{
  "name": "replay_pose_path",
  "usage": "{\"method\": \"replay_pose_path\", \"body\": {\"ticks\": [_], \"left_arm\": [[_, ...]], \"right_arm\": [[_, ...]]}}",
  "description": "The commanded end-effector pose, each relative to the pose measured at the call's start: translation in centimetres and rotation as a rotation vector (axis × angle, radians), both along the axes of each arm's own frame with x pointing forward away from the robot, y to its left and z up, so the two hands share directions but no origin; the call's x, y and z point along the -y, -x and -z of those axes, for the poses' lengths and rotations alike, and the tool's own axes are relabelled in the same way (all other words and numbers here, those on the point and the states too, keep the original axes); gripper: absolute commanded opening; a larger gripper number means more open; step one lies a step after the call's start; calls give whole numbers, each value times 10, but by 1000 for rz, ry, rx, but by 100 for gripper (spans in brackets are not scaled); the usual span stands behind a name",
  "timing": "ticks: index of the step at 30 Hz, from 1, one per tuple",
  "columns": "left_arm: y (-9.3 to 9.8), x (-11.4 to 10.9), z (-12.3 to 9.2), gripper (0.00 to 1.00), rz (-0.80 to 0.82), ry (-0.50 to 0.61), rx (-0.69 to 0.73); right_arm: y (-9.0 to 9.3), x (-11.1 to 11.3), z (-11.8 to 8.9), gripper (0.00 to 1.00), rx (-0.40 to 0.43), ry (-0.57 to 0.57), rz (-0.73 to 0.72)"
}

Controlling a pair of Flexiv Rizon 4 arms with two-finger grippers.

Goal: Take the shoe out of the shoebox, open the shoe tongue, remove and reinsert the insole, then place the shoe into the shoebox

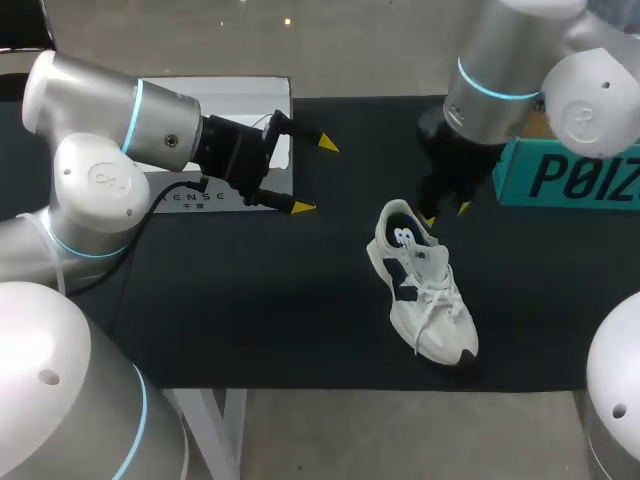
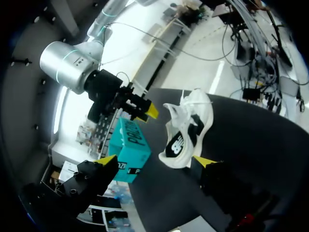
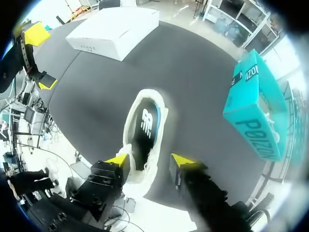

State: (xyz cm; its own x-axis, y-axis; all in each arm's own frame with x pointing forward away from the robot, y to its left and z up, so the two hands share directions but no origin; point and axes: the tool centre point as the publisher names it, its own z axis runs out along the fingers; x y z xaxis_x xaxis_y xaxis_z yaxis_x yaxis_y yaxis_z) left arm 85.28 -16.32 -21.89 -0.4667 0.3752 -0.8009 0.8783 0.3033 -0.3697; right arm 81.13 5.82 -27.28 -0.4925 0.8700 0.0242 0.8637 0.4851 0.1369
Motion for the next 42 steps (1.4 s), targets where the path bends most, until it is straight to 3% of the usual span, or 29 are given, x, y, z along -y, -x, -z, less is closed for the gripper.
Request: {"method": "replay_pose_path", "body": {"ticks": [1, 11, 29, 33, 42], "left_arm": [[0, 0, 0, 100, 1, -2, 1], [0, 0, 0, 100, 1, -2, 1], [0, 0, 0, 100, 1, -2, 1], [0, 0, 0, 100, 1, -2, 1], [0, 0, 0, 100, 1, -2, 1]], "right_arm": [[-13, -16, 20, 0, -24, 18, 5], [-27, -32, 53, 0, -20, -14, 32], [-51, -38, 100, 0, -27, -72, 7], [-59, -37, 102, 0, -30, -75, 3], [-60, -32, 83, 0, -6, -68, 3]]}}
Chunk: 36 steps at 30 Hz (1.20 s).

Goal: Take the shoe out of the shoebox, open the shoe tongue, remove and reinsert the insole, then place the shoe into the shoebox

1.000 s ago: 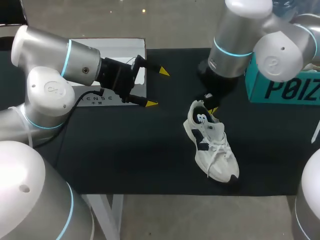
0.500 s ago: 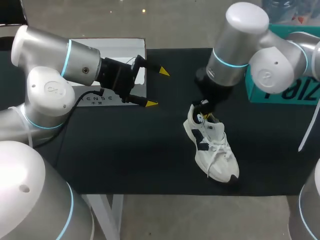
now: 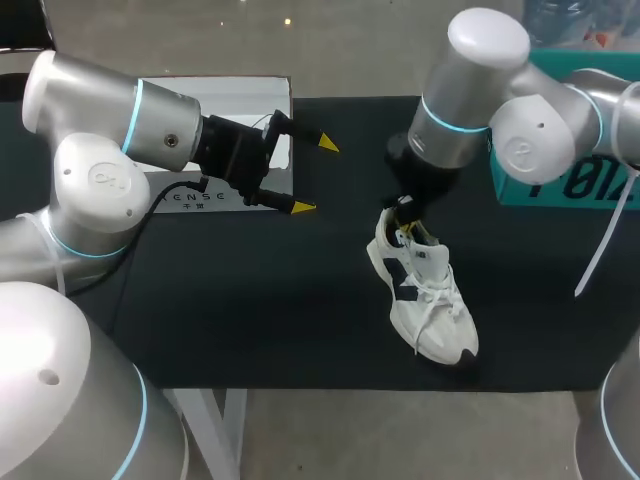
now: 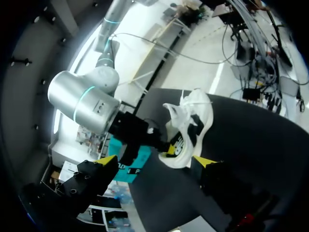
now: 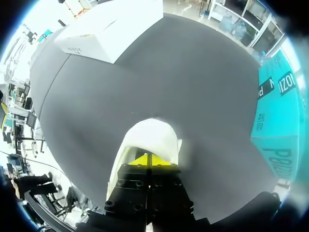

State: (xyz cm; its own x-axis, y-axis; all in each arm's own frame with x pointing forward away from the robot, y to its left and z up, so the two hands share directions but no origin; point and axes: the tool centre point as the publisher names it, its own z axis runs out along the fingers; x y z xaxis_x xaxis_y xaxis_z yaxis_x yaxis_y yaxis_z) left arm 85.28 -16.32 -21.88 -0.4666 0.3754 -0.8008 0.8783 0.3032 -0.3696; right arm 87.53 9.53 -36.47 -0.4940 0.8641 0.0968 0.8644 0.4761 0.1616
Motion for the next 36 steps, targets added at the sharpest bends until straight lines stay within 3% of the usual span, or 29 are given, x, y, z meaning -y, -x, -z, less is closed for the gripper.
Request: {"method": "replay_pose_path", "body": {"ticks": [1, 14, 25, 36], "left_arm": [[0, 0, 0, 100, 1, -2, 1], [0, 0, 0, 100, 1, -2, 1], [0, 0, 0, 100, 1, -2, 1], [0, 0, 0, 100, 1, -2, 1]], "right_arm": [[5, 7, -11, 0, 9, 9, 8], [8, 27, -3, 0, 11, 41, 22], [8, 15, 17, 0, -14, 21, -2], [12, 11, 20, 0, 0, 39, 17]]}}
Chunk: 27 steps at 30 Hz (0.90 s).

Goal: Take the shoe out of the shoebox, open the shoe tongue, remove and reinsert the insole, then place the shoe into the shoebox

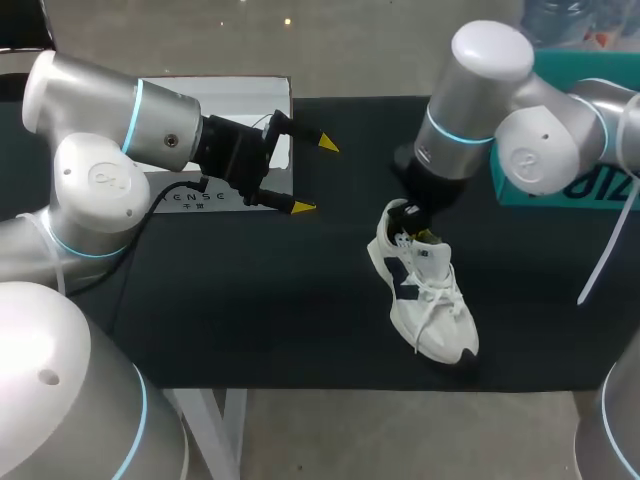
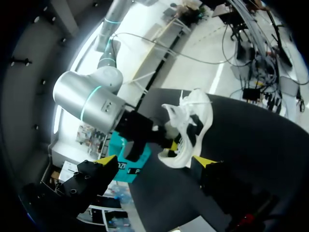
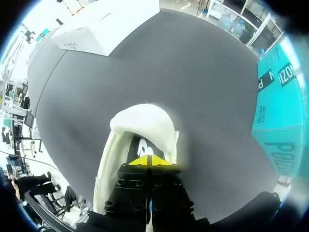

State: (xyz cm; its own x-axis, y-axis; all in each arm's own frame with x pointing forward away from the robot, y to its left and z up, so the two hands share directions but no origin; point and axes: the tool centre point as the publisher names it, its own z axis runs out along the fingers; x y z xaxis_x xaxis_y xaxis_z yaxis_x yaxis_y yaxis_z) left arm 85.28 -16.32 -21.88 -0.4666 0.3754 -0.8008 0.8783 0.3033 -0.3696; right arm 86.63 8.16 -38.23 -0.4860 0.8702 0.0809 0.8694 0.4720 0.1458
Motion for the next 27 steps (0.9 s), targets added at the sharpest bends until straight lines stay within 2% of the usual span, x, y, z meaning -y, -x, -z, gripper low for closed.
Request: {"method": "replay_pose_path", "body": {"ticks": [1, 7, 15, 18, 27], "left_arm": [[0, 0, 0, 100, 1, -2, 0], [0, 0, 0, 100, 1, -2, 0], [0, 0, 0, 100, 1, -2, 0], [0, 0, 0, 100, 1, -2, 0], [0, 0, 0, 100, 1, -2, 0]], "right_arm": [[3, -3, 4, 0, 7, 20, 13], [6, -11, 24, 0, 10, 27, 28], [11, -19, 53, 0, -24, 10, 34], [12, -20, 50, 0, -28, 12, 35], [14, -13, 17, 0, 18, 26, 52]]}}
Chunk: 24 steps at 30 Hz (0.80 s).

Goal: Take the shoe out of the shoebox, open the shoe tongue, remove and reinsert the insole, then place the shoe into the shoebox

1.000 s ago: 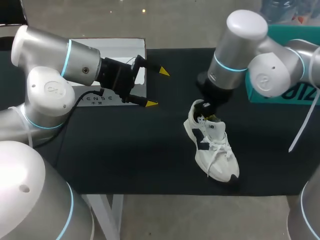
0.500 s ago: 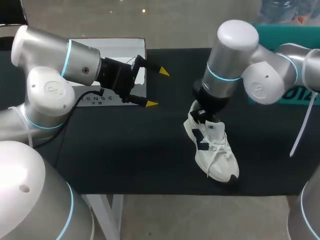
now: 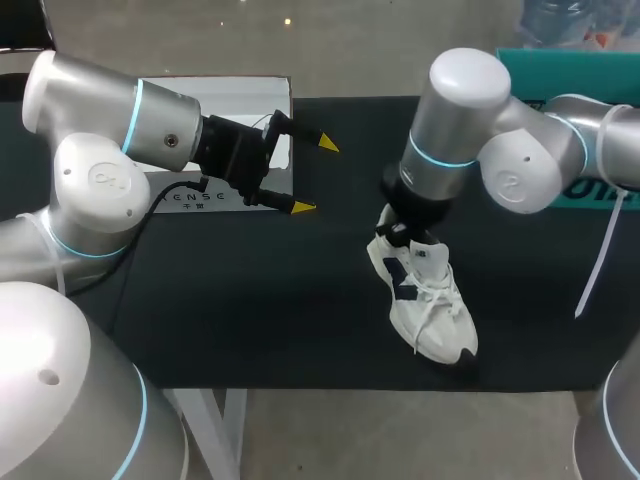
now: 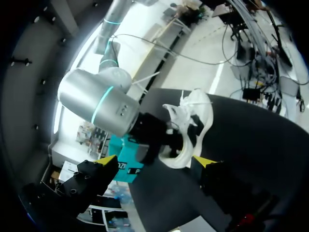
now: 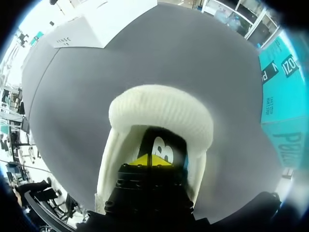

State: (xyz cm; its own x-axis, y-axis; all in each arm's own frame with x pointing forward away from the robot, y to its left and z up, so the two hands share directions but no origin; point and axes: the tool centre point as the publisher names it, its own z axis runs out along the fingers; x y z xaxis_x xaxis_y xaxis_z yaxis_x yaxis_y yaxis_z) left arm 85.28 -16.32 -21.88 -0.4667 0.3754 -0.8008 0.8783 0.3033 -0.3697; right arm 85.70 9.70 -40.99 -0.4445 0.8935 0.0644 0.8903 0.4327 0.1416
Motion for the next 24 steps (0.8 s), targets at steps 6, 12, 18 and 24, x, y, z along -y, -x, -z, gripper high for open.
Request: {"method": "replay_pose_path", "body": {"ticks": [6, 12, 18, 24], "left_arm": [[0, 0, 0, 100, 1, -2, 1], [0, 0, 0, 100, 1, -2, 1], [0, 0, 0, 100, 1, -2, 1], [0, 0, 0, 100, 1, -2, 1]], "right_arm": [[4, 5, -20, 0, 31, 29, 0], [-2, 2, -13, 0, 30, 35, -15], [-7, -3, 5, 0, 10, 43, -33], [-10, -2, 22, 0, -30, 45, -48]]}}
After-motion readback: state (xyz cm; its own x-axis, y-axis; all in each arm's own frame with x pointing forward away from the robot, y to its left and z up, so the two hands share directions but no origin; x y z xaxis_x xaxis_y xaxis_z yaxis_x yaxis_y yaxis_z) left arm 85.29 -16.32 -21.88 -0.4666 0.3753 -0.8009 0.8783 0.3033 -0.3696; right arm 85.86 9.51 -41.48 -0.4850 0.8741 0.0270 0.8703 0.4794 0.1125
